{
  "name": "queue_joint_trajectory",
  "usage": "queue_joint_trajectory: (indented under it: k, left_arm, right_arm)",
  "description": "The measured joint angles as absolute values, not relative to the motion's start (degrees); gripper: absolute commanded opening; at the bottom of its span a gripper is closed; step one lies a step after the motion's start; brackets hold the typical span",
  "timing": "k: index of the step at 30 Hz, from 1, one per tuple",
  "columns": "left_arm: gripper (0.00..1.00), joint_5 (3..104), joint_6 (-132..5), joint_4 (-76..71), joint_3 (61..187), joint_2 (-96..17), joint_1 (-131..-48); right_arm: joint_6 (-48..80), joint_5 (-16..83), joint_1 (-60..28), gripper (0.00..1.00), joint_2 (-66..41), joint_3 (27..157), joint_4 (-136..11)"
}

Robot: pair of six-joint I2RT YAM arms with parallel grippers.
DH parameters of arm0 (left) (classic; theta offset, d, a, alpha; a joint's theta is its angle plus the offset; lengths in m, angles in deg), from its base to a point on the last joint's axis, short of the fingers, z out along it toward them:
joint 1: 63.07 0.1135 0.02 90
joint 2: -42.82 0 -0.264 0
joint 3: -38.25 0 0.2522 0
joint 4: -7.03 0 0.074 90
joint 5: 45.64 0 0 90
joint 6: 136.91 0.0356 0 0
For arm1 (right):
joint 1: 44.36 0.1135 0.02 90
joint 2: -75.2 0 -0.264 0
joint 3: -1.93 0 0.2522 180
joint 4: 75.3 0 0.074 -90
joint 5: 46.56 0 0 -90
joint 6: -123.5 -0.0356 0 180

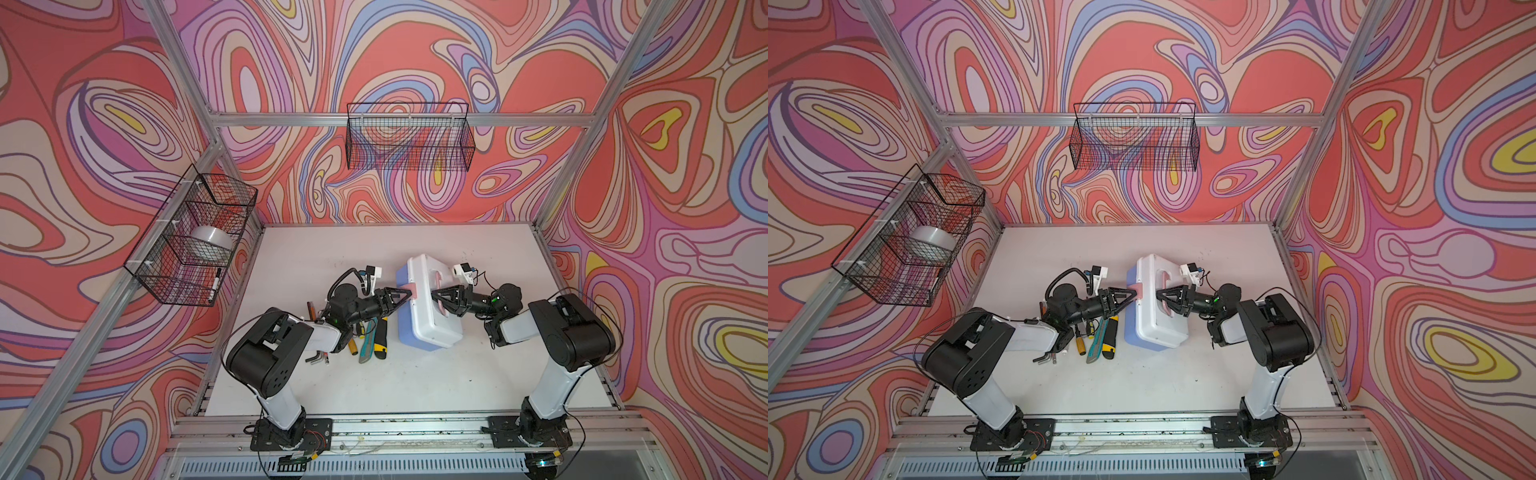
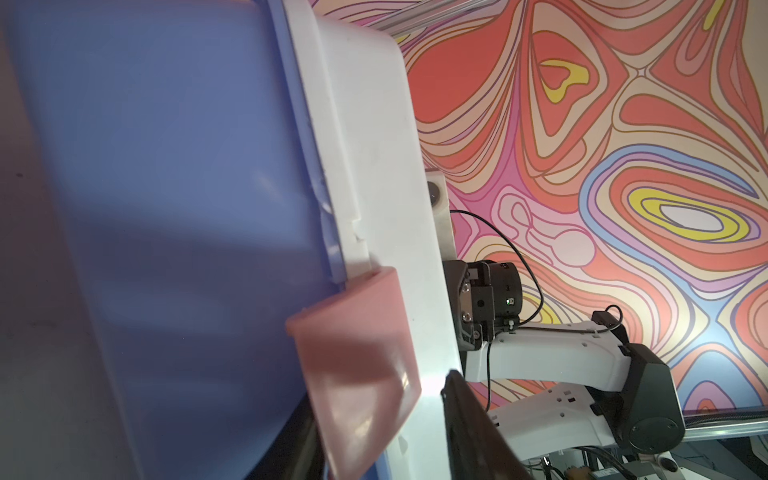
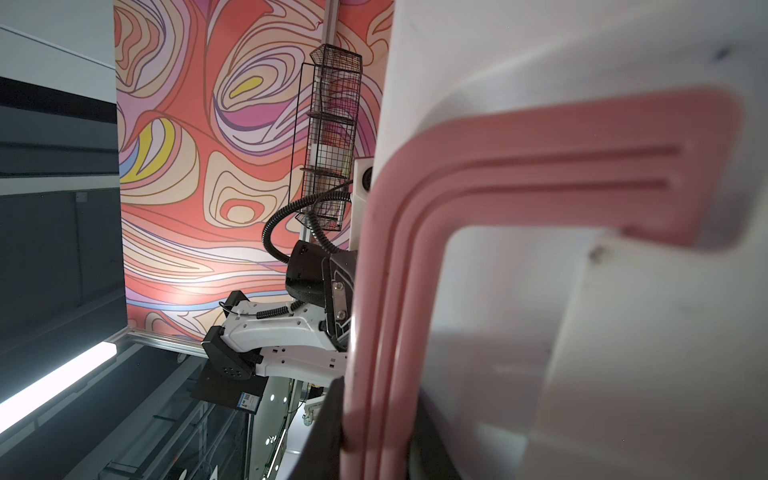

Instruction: Pack the tool kit

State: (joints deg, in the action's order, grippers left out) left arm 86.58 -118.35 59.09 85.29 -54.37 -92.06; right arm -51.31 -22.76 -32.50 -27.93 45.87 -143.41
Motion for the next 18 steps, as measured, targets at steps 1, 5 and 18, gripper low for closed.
queue_joint_trajectory:
  k: [1, 5, 18]
  left_arm:
    - [0.46, 86.79, -118.30, 59.04, 85.29, -54.37, -91.95]
    - [0.62, 87.54, -117.36, 58.02, 85.24, -53.58, -91.23]
    - [0.78, 83.10, -100.12, 29.51, 88.54, -42.04, -88.94]
  right_arm:
    - [-49.70, -22.76, -32.41, 0.00, -26.73, 45.91, -140.65]
    - [-41.89, -22.71, -32.15, 0.00, -20.98, 47.07, -126.56]
    - [-15.16, -17.97, -31.87, 0.00, -13.16, 57.69, -82.49]
